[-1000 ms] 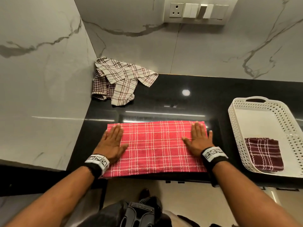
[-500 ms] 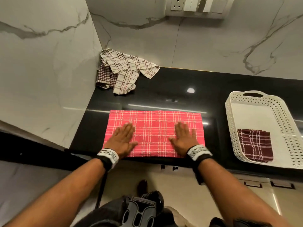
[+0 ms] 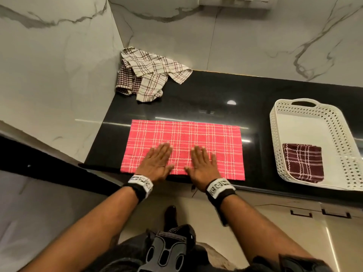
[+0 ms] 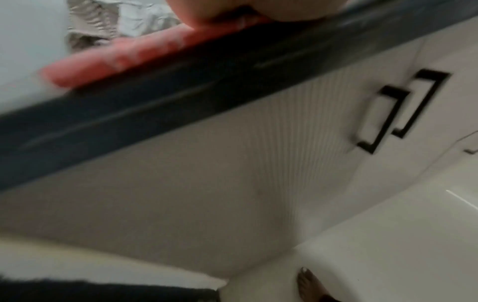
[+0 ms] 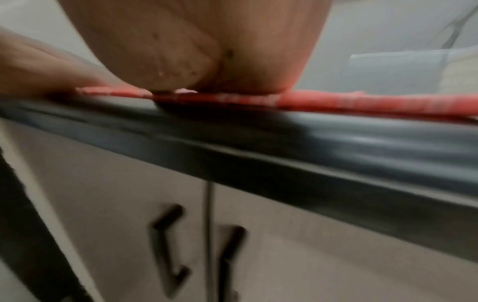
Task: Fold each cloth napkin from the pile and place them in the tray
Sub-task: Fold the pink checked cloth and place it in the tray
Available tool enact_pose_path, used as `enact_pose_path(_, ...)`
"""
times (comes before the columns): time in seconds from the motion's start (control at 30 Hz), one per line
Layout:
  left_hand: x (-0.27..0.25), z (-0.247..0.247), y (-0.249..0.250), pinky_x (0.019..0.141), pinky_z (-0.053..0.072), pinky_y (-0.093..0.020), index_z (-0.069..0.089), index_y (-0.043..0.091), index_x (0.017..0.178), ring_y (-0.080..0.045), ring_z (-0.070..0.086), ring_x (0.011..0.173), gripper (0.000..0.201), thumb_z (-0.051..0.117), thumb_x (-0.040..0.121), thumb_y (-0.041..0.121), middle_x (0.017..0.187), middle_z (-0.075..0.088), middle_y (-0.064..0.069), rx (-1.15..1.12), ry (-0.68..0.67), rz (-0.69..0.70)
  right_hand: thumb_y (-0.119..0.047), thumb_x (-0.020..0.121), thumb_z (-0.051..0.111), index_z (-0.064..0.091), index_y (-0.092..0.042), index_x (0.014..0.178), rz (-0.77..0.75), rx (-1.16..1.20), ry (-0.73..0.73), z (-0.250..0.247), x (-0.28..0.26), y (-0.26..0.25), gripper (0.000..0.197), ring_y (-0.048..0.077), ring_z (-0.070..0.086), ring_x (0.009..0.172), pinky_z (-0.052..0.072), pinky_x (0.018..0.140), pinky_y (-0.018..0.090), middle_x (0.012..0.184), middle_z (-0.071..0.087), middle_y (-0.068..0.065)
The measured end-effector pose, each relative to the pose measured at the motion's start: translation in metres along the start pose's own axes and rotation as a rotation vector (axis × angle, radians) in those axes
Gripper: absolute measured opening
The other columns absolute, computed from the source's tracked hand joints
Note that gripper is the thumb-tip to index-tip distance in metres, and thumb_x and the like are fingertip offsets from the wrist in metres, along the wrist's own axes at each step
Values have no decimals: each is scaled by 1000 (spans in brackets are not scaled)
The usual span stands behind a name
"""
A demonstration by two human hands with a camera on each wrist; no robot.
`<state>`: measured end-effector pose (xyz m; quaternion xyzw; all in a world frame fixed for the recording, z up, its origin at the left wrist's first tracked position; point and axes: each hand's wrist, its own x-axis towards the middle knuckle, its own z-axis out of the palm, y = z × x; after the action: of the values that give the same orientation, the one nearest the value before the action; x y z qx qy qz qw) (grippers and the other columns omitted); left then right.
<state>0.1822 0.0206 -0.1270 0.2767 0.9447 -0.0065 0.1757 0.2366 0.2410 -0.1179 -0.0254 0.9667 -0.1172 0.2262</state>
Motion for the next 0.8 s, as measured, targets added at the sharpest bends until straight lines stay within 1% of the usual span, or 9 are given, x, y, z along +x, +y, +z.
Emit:
enact_pose_path(0.13, -42, 19, -67, 121, -13, -34, -7, 22, 157, -13, -16, 151, 78, 7, 94, 64, 166, -14, 1, -93, 133, -169, -67, 98, 10, -14, -18, 156, 208, -5, 108, 5, -29, 83, 80, 21, -24, 149, -17, 119, 50, 163, -25, 3)
enact_pose_path(0.27, -54, 17, -84, 121, -13, -32, -7, 20, 158, -11, -16, 151, 77, 11, 94, 60, 165, -14, 2, -139, 137, -174, -69, 94, -1, -15, -17, 156, 193, -4, 125, 4, -39, 112, 82, 18, -28, 148, -13, 121, 50, 164, -23, 2)
enact_pose_path(0.33, -53, 11, -79, 123, -9, -36, 1, 19, 159, -15, -9, 152, 77, 15, 95, 57, 166, -7, 0, -185, 143, -194, -65, 98, 5, -11, -17, 157, 234, -3, 97, 1, -38, 105, 78, 20, -27, 148, -17, 118, 54, 164, -21, 3)
enact_pose_path(0.4, -45, -3, -74, 123, 7, -44, 28, 14, 153, -23, 16, 150, 69, 23, 95, 51, 163, 20, -8, -237, 218, -219, -54, 102, 21, 10, -14, 157, 308, 9, 139, -8, -36, 89, 69, 26, -13, 152, -13, 115, 59, 167, -4, 7)
enact_pose_path(0.47, -31, -21, -72, 114, 28, -49, 47, 12, 135, -27, 39, 134, 53, 32, 94, 43, 145, 43, -10, -275, 317, -210, -46, 100, 35, 38, -16, 142, 300, 13, 254, -19, -34, 62, 51, 35, 21, 147, 13, 117, 59, 156, 29, 12)
enact_pose_path(0.53, -11, -32, -77, 108, 37, -48, 51, 11, 131, -28, 45, 127, 43, 45, 94, 31, 141, 47, -10, -269, 375, -166, -46, 99, 36, 50, -18, 122, 211, 68, 338, -27, -25, 34, 40, 30, 47, 119, 41, 101, 48, 125, 49, 5)
enact_pose_path(0.57, -1, -35, -80, 107, 38, -48, 51, 11, 132, -28, 45, 128, 42, 50, 93, 25, 142, 47, -10, -250, 375, -149, -48, 99, 34, 51, -17, 119, 182, 102, 327, -30, -18, 22, 40, 27, 49, 110, 43, 94, 45, 117, 50, 3)
enact_pose_path(0.63, 18, -39, -87, 104, 40, -46, 52, 14, 130, -27, 46, 125, 39, 54, 92, 23, 140, 48, -8, -193, 326, -152, -49, 100, 34, 51, -16, 121, 215, 97, 277, -38, 2, 8, 43, 25, 48, 109, 42, 93, 47, 117, 51, 4)
enact_pose_path(0.8, 33, -40, -92, 77, 42, -39, 51, 22, 95, -23, 50, 88, 8, 47, 92, 29, 98, 54, 0, -129, 387, -122, -41, 97, 35, 50, -12, 129, 357, -50, 226, -76, 76, 16, 46, 31, 44, 122, 32, 100, 53, 131, 51, 11)
